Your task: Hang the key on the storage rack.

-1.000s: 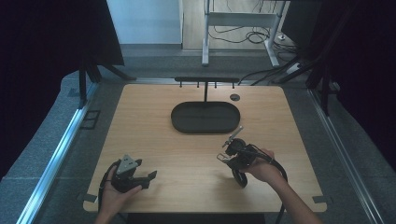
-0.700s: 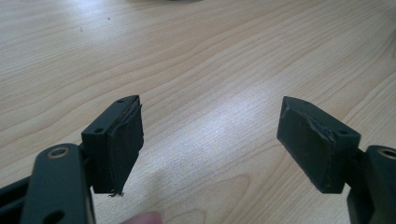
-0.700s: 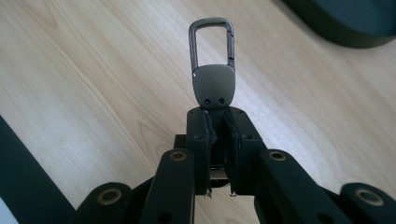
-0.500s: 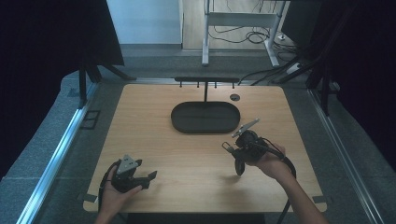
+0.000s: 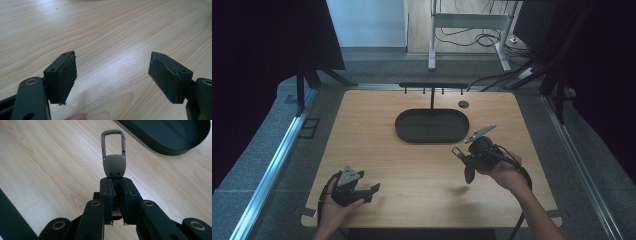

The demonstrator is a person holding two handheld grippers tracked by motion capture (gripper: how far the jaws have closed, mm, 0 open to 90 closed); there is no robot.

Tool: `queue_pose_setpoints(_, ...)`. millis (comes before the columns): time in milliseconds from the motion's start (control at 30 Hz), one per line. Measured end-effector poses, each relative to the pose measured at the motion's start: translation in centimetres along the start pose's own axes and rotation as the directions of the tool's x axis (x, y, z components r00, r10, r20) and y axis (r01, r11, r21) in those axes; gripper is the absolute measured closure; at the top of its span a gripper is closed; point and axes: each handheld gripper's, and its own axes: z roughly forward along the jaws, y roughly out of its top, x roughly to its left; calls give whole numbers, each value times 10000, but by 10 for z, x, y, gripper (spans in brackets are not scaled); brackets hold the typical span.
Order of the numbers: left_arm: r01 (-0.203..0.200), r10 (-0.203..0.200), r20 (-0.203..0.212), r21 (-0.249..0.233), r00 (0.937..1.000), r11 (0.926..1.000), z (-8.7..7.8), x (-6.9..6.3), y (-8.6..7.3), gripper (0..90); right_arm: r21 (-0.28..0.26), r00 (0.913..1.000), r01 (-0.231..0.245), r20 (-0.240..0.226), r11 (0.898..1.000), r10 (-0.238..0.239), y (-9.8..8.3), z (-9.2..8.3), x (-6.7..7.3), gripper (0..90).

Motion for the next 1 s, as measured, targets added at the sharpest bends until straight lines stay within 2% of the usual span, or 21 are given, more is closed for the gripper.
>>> queue_pose_setpoints(333,-10,10,3,14,10000,10000,0,0,0,231,-161,9994,-162,304,9997,167,2,-1,-7,811)
queue_pose_setpoints(500,16,-16,-6,-1,10000,10000,0,1,0,231,-358,9984,-405,389,9985,419,2,-2,-13,811)
queue_pose_setpoints(600,-12,12,1,34,10000,10000,0,0,0,231,-615,9960,-493,711,9969,536,2,-2,-16,811)
queue_pose_setpoints(800,-18,18,3,27,10000,10000,0,1,0,230,-1024,9943,-690,742,9924,767,4,-5,-21,811)
queue_pose_setpoints(1000,-15,15,3,26,10000,10000,0,1,0,231,-1138,9923,-818,831,9901,915,4,-6,-24,810)
